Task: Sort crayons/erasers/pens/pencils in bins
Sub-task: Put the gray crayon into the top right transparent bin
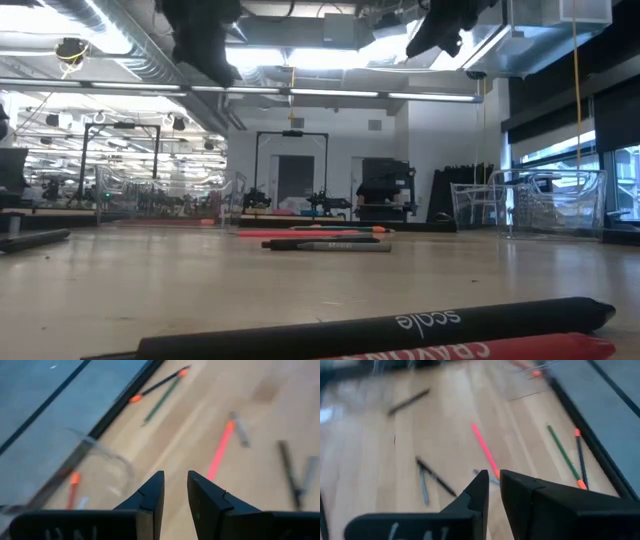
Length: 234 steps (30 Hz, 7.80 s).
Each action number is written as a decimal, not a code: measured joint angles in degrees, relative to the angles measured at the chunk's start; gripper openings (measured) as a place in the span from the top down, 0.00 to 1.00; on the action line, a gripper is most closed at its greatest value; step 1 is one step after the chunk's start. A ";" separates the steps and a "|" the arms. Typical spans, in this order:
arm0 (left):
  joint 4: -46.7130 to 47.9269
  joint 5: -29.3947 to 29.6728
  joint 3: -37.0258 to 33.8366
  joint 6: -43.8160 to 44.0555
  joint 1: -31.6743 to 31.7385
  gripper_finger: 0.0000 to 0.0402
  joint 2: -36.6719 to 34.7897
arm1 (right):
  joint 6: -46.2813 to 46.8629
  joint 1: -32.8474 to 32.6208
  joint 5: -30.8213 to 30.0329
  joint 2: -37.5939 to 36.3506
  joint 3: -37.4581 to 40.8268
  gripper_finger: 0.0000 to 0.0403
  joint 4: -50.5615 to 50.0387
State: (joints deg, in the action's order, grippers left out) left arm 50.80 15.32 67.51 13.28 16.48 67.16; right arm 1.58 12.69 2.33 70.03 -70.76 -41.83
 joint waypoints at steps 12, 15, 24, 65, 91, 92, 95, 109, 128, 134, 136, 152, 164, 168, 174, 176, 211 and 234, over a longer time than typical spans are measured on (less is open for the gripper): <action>-0.32 4.46 0.00 7.60 -12.32 0.81 -0.79 | -22.94 2.66 8.47 12.53 0.00 0.88 -0.32; -0.32 6.09 0.00 8.79 -13.41 0.81 -0.79 | -24.24 3.02 7.36 15.06 0.00 0.90 0.01; -0.45 6.60 0.00 9.36 -15.94 0.81 -0.79 | -24.38 3.01 5.68 19.93 0.00 0.83 2.03; -0.43 6.94 0.00 11.89 -16.21 0.81 -0.77 | -41.13 6.80 3.94 42.91 0.07 0.65 14.30; -0.43 7.18 0.00 12.11 -16.21 0.81 -0.75 | -40.89 6.78 9.55 43.99 -0.14 0.71 9.80; -0.43 7.19 0.00 12.12 -16.21 0.81 -0.75 | -40.82 6.77 9.58 43.97 -0.12 0.73 9.77; -0.43 7.21 0.00 12.13 -16.21 0.81 -0.75 | -39.37 6.75 9.70 43.97 -0.07 0.79 9.76; -0.43 7.75 0.00 12.15 -16.19 0.81 -0.75 | -37.61 6.71 9.77 43.92 0.07 0.88 10.55; -0.43 7.84 0.00 11.69 -16.19 0.81 -0.75 | -33.26 6.24 4.74 43.99 0.02 0.88 10.30; -0.43 7.86 0.00 11.67 -16.19 0.81 -0.75 | -30.14 5.51 3.68 43.99 0.02 0.88 10.09; -0.43 7.86 0.00 11.65 -16.19 0.81 -0.75 | -29.91 5.01 2.83 43.99 0.02 0.88 10.04; -0.43 7.84 0.00 11.65 -16.19 0.81 -0.75 | -22.67 3.87 2.75 43.03 0.13 0.88 10.03; -0.41 7.84 0.00 11.63 -16.20 0.81 -0.75 | -19.58 3.91 3.99 42.12 0.17 0.88 6.64; -0.37 7.84 0.00 11.63 -16.19 0.81 -0.75 | -17.79 3.87 5.20 40.79 0.31 0.88 4.50; -0.25 7.94 0.00 11.58 -16.19 0.81 -0.75 | -14.06 3.90 5.08 36.21 0.28 0.88 3.37; -0.23 7.99 0.00 11.58 -16.19 0.81 -0.75 | -12.84 3.98 5.01 34.06 0.25 0.88 2.86; -0.69 9.79 0.00 11.58 -16.21 0.81 -0.75 | 22.24 34.50 -12.73 6.02 5.61 0.88 -25.12; -0.67 10.75 0.00 11.56 -16.19 0.81 -0.75 | 23.51 39.06 -5.22 6.04 26.52 0.88 -7.13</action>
State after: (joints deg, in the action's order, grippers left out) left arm 50.13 26.06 67.51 24.84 0.30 66.41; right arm 25.09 51.75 -2.90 76.07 -44.24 -48.96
